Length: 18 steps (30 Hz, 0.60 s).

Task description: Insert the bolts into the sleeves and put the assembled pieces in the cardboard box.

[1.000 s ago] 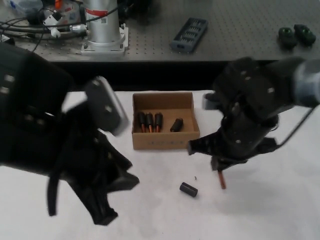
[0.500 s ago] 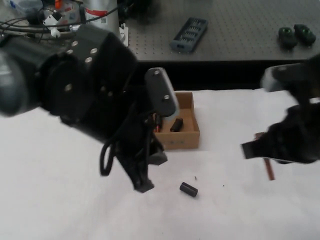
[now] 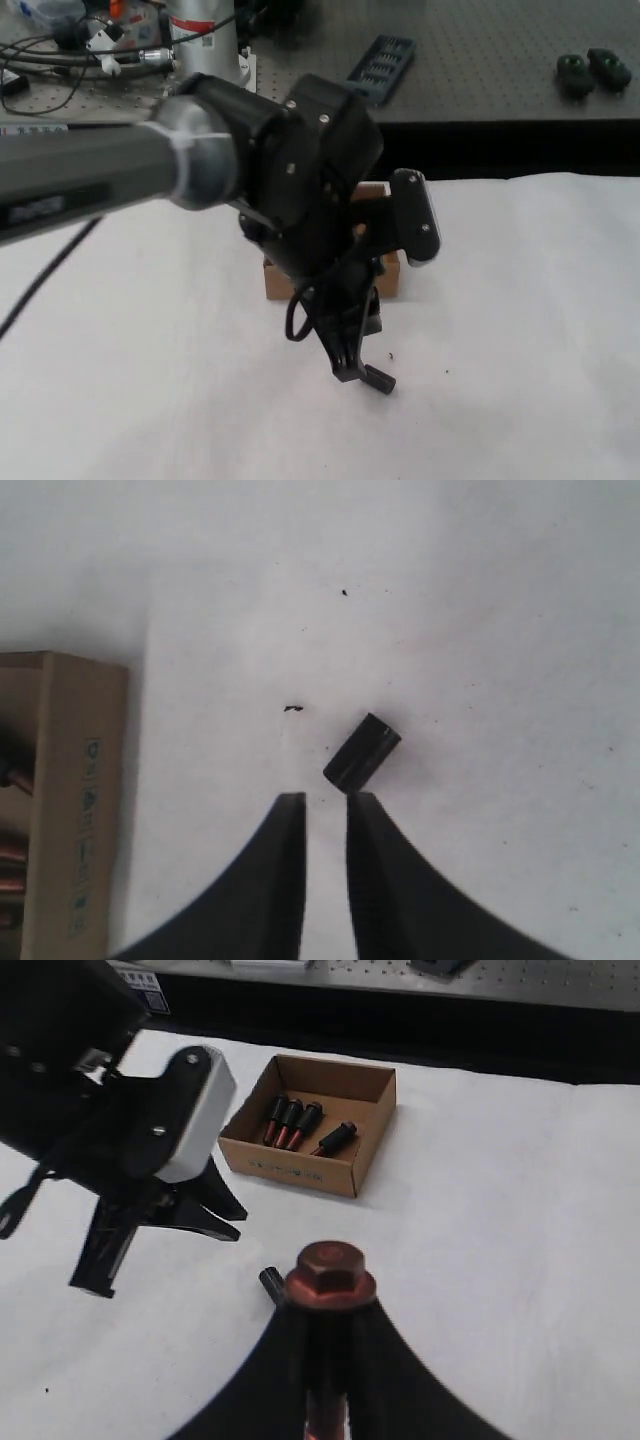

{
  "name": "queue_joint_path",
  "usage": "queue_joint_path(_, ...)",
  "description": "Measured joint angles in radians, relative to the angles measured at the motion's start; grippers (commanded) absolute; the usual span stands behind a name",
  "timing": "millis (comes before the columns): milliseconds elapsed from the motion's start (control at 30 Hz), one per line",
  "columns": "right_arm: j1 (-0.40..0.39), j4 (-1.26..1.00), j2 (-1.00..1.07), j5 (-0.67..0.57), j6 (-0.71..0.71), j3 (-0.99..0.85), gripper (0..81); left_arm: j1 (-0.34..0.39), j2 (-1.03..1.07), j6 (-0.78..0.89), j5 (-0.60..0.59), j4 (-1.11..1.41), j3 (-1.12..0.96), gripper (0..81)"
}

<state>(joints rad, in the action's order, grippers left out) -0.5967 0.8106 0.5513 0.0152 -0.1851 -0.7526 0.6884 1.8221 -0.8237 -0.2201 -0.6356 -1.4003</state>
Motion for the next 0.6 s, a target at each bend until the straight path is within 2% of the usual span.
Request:
queue_joint_path(267, 0.001, 0.121, -0.147, -0.002, 0.000, 0.005, 3.3, 0.004, 0.090, -0.045, 0.031, -0.005, -0.048, 12.3)
queue_joint_path(333, 0.001, 0.139, -0.160, -0.002, 0.000, 0.005, 3.3, 0.010, 0.112, -0.095, 0.043, -0.005, -0.048, 16.6)
queue_joint_path(500, 0.001, 0.169, -0.168, -0.007, 0.001, 0.005, 3.3, 0.033, 0.138, -0.147, 0.045, 0.015, -0.049, 35.4)
queue_joint_path(600, 0.001, 0.173, -0.168, -0.021, 0.001, 0.005, 3.3, 0.044, 0.150, -0.149, 0.049, 0.042, -0.049, 36.3)
